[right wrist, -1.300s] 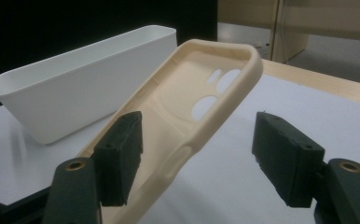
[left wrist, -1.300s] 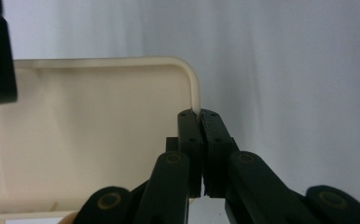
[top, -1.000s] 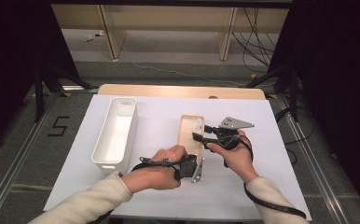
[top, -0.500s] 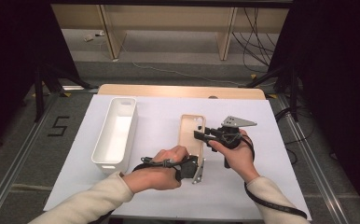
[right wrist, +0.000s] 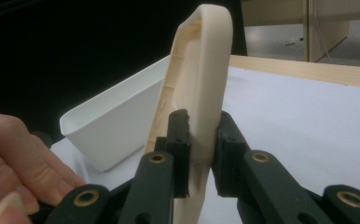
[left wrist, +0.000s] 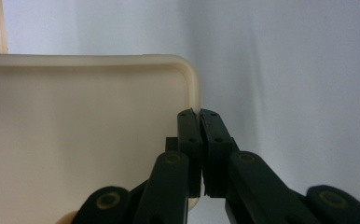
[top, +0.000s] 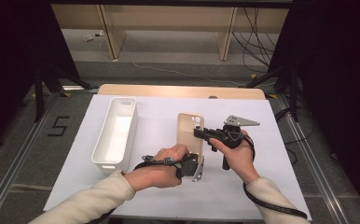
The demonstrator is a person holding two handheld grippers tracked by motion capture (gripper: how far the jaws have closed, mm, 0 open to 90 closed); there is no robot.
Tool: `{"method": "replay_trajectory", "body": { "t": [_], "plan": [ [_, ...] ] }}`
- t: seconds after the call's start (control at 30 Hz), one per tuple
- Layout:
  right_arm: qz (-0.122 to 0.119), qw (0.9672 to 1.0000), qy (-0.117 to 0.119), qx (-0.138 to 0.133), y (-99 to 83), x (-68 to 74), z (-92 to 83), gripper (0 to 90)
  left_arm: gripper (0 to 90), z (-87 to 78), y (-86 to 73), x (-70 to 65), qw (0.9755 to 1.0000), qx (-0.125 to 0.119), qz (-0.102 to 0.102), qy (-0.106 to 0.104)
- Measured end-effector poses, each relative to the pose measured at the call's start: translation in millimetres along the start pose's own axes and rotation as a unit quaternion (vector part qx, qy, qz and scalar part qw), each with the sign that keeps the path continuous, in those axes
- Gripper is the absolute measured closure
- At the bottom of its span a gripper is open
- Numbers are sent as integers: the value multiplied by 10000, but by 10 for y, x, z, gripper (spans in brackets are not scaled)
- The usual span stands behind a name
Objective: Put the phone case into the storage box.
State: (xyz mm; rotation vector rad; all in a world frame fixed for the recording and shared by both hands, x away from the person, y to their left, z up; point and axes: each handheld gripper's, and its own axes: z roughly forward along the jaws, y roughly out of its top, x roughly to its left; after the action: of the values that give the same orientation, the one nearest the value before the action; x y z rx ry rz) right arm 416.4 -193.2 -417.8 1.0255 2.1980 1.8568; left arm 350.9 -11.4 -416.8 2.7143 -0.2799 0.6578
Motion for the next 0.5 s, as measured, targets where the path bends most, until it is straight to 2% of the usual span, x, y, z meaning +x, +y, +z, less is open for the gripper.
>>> {"method": "replay_trajectory", "body": {
  "t": [0.13, 0.17, 0.3, 0.43, 0.5],
  "plan": [
    [-31, 9999, -12, -101, 10, 8, 2, 808, 875, 12, -14, 7, 10000, -25, -12, 61],
    [46, 10000, 24, -83, 14, 19, -10, 809, 875, 12, -18, 8, 10000, -27, -24, 67],
    [88, 9999, 46, -112, 29, 31, -25, 811, 870, 10, -37, 16, 9998, -92, -28, 165],
    [44, 9998, 36, -189, 58, 63, -41, 812, 843, -23, -74, 16, 9987, -356, -153, 324],
    [-66, 9999, -90, -107, 77, 82, -68, 812, 800, -63, -96, 17, 9976, -513, -232, 398]
  ]
}}
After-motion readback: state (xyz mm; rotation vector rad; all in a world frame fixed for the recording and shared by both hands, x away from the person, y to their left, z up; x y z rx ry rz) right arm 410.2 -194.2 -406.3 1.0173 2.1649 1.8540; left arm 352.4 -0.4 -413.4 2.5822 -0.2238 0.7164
